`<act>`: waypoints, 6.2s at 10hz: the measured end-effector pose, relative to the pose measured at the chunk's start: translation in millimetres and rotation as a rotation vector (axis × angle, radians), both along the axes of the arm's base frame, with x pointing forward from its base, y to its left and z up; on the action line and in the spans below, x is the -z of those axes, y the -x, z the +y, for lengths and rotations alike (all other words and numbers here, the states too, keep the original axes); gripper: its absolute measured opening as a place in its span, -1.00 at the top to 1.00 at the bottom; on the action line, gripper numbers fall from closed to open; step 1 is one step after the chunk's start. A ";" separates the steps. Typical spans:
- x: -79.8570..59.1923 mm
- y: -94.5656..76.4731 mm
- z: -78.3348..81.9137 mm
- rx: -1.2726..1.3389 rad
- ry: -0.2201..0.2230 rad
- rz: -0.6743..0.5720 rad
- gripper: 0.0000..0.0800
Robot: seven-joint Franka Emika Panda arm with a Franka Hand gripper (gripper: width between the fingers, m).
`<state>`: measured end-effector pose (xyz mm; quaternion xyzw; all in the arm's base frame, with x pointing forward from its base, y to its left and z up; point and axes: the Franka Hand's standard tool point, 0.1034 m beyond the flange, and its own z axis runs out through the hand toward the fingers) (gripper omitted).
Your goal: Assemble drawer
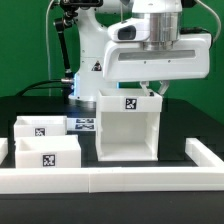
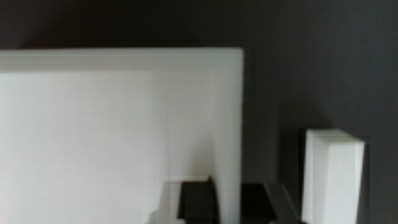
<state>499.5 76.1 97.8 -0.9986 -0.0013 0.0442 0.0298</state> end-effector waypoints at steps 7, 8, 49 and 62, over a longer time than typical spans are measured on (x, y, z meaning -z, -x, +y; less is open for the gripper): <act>-0.5 -84.8 4.6 0.063 -0.029 -0.082 0.91; -1.2 -89.7 5.5 0.071 -0.030 -0.088 0.91; -1.1 -147.0 24.7 1.478 -0.088 0.060 -0.44; -43.1 -110.6 6.8 0.360 -0.091 0.045 -0.62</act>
Offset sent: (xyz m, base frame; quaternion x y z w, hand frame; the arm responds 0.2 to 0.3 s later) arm 0.0452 -0.0063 -0.0178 -0.0001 -0.0174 0.0620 0.9979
